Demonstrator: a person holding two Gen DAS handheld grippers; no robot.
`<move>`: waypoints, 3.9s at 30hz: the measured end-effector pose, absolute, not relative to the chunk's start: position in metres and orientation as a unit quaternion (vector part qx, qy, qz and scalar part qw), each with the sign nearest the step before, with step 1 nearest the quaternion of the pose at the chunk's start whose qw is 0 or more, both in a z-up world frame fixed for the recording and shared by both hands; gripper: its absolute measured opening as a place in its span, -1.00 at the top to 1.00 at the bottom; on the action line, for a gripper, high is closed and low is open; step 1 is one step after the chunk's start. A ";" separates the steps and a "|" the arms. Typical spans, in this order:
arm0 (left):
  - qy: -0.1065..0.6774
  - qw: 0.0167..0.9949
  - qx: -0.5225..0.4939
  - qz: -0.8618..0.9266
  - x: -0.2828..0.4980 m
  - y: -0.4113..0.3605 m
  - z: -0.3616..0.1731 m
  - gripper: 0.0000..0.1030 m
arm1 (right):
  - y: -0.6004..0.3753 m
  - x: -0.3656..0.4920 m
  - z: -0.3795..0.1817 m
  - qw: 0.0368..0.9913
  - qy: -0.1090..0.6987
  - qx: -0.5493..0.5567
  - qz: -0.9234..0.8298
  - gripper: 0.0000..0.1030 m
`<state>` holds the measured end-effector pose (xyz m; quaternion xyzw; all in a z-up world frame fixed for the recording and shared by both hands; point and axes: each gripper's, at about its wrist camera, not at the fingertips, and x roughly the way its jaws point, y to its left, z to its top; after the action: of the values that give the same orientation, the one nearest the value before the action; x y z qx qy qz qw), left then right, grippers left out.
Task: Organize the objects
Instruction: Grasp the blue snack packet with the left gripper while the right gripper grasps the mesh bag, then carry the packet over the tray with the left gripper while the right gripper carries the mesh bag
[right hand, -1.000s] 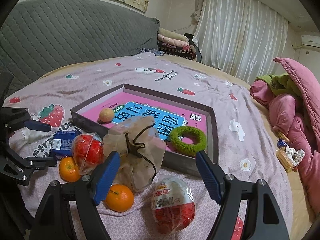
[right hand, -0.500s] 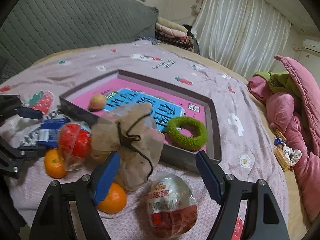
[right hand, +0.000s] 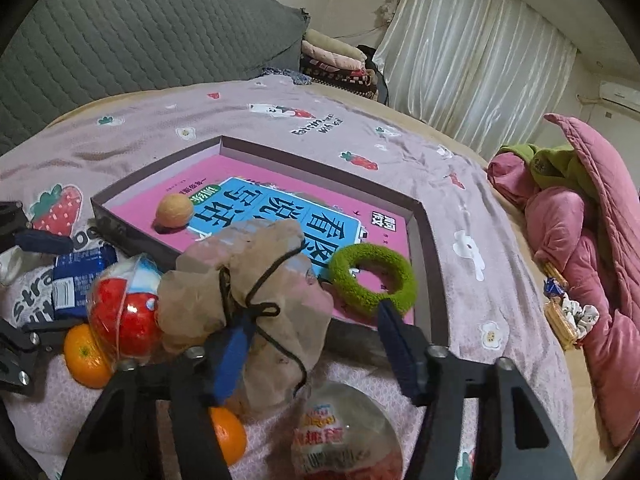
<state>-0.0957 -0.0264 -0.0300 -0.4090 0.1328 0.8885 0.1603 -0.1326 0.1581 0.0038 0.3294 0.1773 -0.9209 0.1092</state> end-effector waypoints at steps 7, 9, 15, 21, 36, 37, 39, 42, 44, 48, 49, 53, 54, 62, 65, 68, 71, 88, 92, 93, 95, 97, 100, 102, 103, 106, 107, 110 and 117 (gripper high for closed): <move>0.093 0.154 -0.419 0.890 -0.107 -0.031 -0.032 -0.44 | 0.162 -0.136 0.007 0.121 0.140 0.334 -0.924 0.40; 0.075 0.154 -0.424 0.889 -0.111 -0.034 -0.033 -0.42 | 0.163 -0.136 0.008 0.126 0.129 0.337 -0.924 0.47; 0.069 0.152 -0.423 0.891 -0.116 -0.028 -0.033 -0.13 | 0.167 -0.139 0.009 0.128 0.108 0.338 -0.926 0.51; 0.051 0.146 -0.427 0.891 -0.119 -0.031 -0.033 -0.07 | 0.169 -0.138 0.012 0.128 0.101 0.332 -0.929 0.51; 0.029 0.138 -0.398 0.906 -0.119 -0.027 -0.011 -0.06 | 0.174 -0.138 0.022 0.123 0.080 0.311 -0.939 0.51; 0.028 0.139 -0.396 0.907 -0.119 -0.026 -0.009 -0.06 | 0.174 -0.137 0.022 0.123 0.080 0.310 -0.939 0.51; 0.028 0.141 -0.393 0.908 -0.119 -0.023 -0.006 -0.06 | 0.174 -0.136 0.023 0.124 0.080 0.308 -0.940 0.51; 0.029 0.142 -0.387 0.910 -0.118 -0.020 -0.002 -0.06 | 0.174 -0.135 0.024 0.126 0.079 0.306 -0.940 0.51; 0.030 0.139 -0.381 0.914 -0.117 -0.019 0.001 -0.06 | 0.174 -0.135 0.024 0.127 0.077 0.306 -0.940 0.51; 0.030 0.133 -0.370 0.919 -0.117 -0.020 0.007 -0.06 | 0.173 -0.132 0.027 0.130 0.075 0.297 -0.943 0.51; 0.030 0.131 -0.368 0.920 -0.118 -0.021 0.008 -0.06 | 0.173 -0.132 0.028 0.131 0.075 0.295 -0.943 0.51; 0.030 0.125 -0.358 0.925 -0.118 -0.022 0.013 -0.06 | 0.173 -0.129 0.032 0.133 0.072 0.286 -0.946 0.51; 0.030 0.124 -0.356 0.926 -0.118 -0.021 0.015 -0.06 | 0.174 -0.129 0.033 0.133 0.071 0.284 -0.947 0.51; 0.023 0.123 -0.342 0.931 -0.122 -0.015 0.024 -0.06 | 0.173 -0.127 0.037 0.136 0.064 0.275 -0.950 0.51; 0.025 0.120 -0.333 0.935 -0.121 -0.012 0.028 -0.06 | 0.173 -0.126 0.040 0.136 0.061 0.269 -0.951 0.51; 0.026 0.117 -0.325 0.938 -0.121 -0.010 0.032 -0.06 | 0.175 -0.126 0.043 0.134 0.059 0.263 -0.954 0.51; 0.016 0.119 -0.318 0.941 -0.121 -0.010 0.036 -0.06 | 0.178 -0.126 0.046 0.131 0.055 0.258 -0.956 0.51; -0.005 0.108 -0.304 0.947 -0.133 0.001 0.043 -0.06 | 0.187 -0.124 0.057 0.115 0.042 0.231 -0.965 0.51; -0.009 0.109 -0.300 0.948 -0.136 0.004 0.044 -0.06 | 0.190 -0.125 0.060 0.112 0.035 0.226 -0.967 0.51; -0.009 0.109 -0.300 0.948 -0.137 0.004 0.045 -0.06 | 0.190 -0.124 0.062 0.112 0.034 0.224 -0.967 0.51; -0.012 0.108 -0.300 0.948 -0.139 0.005 0.045 -0.06 | 0.192 -0.125 0.063 0.109 0.033 0.221 -0.969 0.51; -0.014 0.109 -0.301 0.947 -0.141 0.006 0.044 -0.06 | 0.193 -0.125 0.065 0.108 0.030 0.217 -0.970 0.51; -0.015 0.108 -0.302 0.947 -0.143 0.007 0.044 -0.06 | 0.193 -0.125 0.068 0.105 0.029 0.210 -0.972 0.51; -0.015 0.108 -0.302 0.947 -0.145 0.008 0.045 -0.06 | 0.194 -0.125 0.071 0.105 0.028 0.207 -0.972 0.51; -0.017 0.107 -0.301 0.948 -0.147 0.008 0.045 -0.06 | 0.194 -0.126 0.072 0.103 0.028 0.204 -0.973 0.51; -0.026 0.103 -0.299 0.948 -0.151 0.007 0.047 -0.06 | 0.197 -0.128 0.075 0.097 0.021 0.199 -0.975 0.51; -0.029 0.103 -0.299 0.948 -0.152 0.007 0.047 -0.06 | 0.198 -0.129 0.076 0.096 0.019 0.198 -0.975 0.51; -0.038 0.102 -0.298 0.948 -0.156 0.006 0.048 -0.06 | 0.201 -0.131 0.078 0.091 0.012 0.194 -0.977 0.51; -0.042 0.091 -0.281 0.954 -0.162 0.005 0.056 -0.06 | 0.204 -0.136 0.082 0.086 0.000 0.186 -0.979 0.51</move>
<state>-0.1622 0.0047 0.0556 -0.2815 -0.0420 0.9543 0.0907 -0.1363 0.2041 0.0816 0.1860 -0.0004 -0.9788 0.0858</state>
